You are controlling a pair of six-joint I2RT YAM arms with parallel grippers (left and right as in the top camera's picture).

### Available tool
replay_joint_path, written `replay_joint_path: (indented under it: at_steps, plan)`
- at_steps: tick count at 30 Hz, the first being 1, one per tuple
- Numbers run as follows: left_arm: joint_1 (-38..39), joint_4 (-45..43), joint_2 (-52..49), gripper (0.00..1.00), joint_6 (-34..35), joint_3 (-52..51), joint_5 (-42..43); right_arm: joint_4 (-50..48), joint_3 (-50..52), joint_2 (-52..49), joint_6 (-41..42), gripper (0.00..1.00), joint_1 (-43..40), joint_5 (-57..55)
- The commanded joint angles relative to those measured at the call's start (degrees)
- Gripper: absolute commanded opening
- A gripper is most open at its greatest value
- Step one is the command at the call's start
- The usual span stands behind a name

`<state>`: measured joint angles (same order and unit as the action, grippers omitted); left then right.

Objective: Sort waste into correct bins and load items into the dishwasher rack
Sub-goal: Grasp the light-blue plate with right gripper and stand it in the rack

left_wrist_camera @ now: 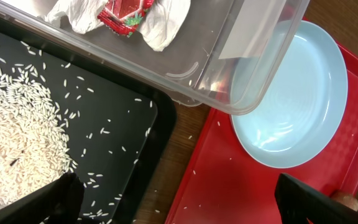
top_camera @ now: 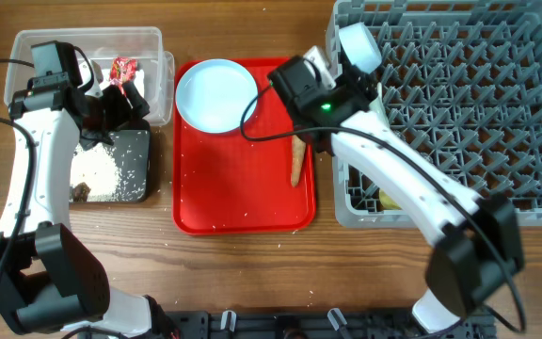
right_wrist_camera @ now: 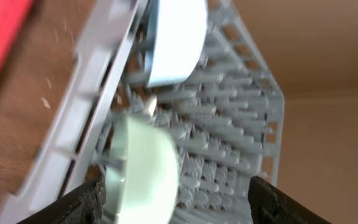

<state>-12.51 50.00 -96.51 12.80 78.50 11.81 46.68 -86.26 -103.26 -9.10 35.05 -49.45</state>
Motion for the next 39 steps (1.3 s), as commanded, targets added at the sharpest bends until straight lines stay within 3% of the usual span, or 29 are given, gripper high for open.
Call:
replay_joint_path:
  at_steps: [1,2,5,10,13,24,25,27,28,33,36,39]
  plan:
    - [-0.24,0.00,1.25,1.00,-0.33,0.70,0.09,-5.86,-2.05,7.54,2.58,0.69,0.09,16.83]
    - [-0.24,-0.02,1.25,1.00,-0.33,0.70,0.09,-9.05,-2.03,8.17,8.57,0.62,0.09,27.06]
    - [-0.24,-0.02,1.25,1.00,-0.33,0.70,0.09,-16.39,-0.87,6.34,26.62,0.62,0.09,47.10]
    - [-0.24,0.00,1.25,1.00,-0.33,0.70,0.09,-28.20,1.11,-7.32,40.57,0.61,0.15,49.35]
    - [-0.24,-0.02,1.25,1.00,-0.33,0.70,0.09,-32.68,1.11,-16.37,48.22,0.53,0.15,51.06]
    - [-0.24,0.00,1.25,1.00,-0.33,0.70,0.09,-38.34,1.11,-26.69,56.26,0.33,0.15,54.60]
    - [-0.24,0.00,1.25,1.00,-0.33,0.70,0.09,-38.34,1.11,-27.02,56.19,0.28,0.15,54.90]
    - [-0.24,0.00,1.25,1.00,-0.33,0.70,0.09,-38.18,1.09,-27.02,56.00,0.08,0.13,55.69]
    - [-0.24,0.00,1.25,1.00,-0.33,0.70,0.09,-38.16,1.09,-26.99,55.98,0.04,0.13,56.74]
    - [-0.24,0.00,1.25,1.00,-0.33,0.70,0.09,-33.90,1.09,-23.04,54.53,0.04,-2.58,58.58]
    - [-0.24,0.00,1.25,1.00,-0.33,0.70,0.09,-31.91,1.09,-18.18,46.75,0.04,-4.96,58.95]
    - [-0.24,0.00,1.25,1.00,-0.33,0.70,0.09,-28.65,1.09,-5.95,38.29,0.04,-8.72,53.70]
